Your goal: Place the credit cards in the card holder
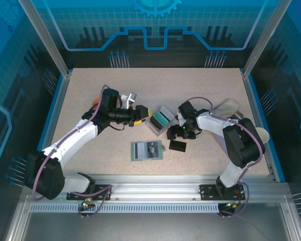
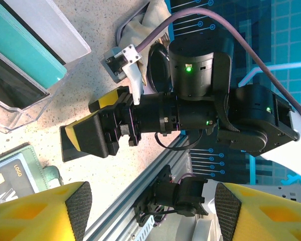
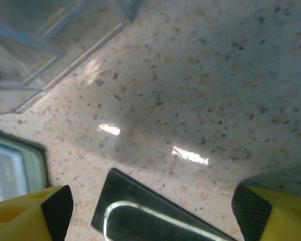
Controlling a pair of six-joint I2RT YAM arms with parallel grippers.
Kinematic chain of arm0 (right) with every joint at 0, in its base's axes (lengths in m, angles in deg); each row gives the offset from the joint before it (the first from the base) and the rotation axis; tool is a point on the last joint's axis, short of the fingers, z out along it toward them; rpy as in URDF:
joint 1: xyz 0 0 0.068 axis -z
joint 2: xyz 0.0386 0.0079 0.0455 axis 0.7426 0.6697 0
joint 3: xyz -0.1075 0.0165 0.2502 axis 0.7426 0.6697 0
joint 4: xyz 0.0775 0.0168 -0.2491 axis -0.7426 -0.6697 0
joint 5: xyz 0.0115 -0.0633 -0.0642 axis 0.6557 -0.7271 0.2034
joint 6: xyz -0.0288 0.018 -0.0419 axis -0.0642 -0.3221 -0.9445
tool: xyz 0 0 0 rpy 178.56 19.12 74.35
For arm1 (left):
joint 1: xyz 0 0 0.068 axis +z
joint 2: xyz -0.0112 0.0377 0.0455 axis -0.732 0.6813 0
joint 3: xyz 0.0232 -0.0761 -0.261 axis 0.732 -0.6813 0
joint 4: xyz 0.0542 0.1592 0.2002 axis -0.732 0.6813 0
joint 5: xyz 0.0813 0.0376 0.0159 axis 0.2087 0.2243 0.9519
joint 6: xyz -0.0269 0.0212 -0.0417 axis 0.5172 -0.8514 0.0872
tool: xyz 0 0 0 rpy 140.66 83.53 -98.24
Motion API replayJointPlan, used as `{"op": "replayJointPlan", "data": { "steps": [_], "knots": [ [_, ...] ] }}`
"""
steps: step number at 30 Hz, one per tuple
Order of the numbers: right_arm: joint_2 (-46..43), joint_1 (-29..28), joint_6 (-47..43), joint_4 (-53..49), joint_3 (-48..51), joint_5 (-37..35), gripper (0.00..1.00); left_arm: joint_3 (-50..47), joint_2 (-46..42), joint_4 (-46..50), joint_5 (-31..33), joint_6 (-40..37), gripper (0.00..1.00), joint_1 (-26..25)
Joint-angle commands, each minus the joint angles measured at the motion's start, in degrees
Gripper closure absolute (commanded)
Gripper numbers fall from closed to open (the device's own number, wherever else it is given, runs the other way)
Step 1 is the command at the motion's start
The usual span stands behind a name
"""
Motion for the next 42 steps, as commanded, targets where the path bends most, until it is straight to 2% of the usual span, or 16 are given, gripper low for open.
{"op": "replayJointPlan", "data": {
  "steps": [1,12,22,27,31,33,38,42],
  "knots": [
    [1.57,-2.61,0.22,-2.05,2.38,-0.47,0.14,1.03,-1.08,0.90,0.28,-1.13,0.31,-0.19],
    [-9.24,-10.40,7.04,-4.45,11.59,-3.33,0.19,0.79,-1.26,0.73,0.20,-0.86,0.31,-0.19],
    [-6.24,-19.11,8.89,-13.29,7.75,-17.98,0.17,0.11,-2.45,1.20,1.05,-0.67,0.31,-0.16],
    [-1.25,-22.43,6.74,-14.11,3.85,-20.04,0.14,-1.40,-4.77,2.91,6.91,0.24,0.31,0.05],
    [2.33,-22.62,4.69,-12.88,2.57,-19.97,0.18,-2.82,-6.09,2.82,9.02,1.62,0.31,0.89],
    [3.83,-22.27,2.58,-12.69,1.86,-18.52,0.29,-2.99,-6.26,2.92,9.22,1.78,0.31,1.13],
    [5.96,-21.19,2.19,-13.81,1.29,-18.36,0.29,-2.99,-6.22,3.08,9.15,2.03,0.31,1.37],
    [4.20,-19.74,4.30,-12.82,2.86,-16.13,0.33,-3.03,-6.20,2.83,9.17,2.56,0.31,1.39]
  ]
}}
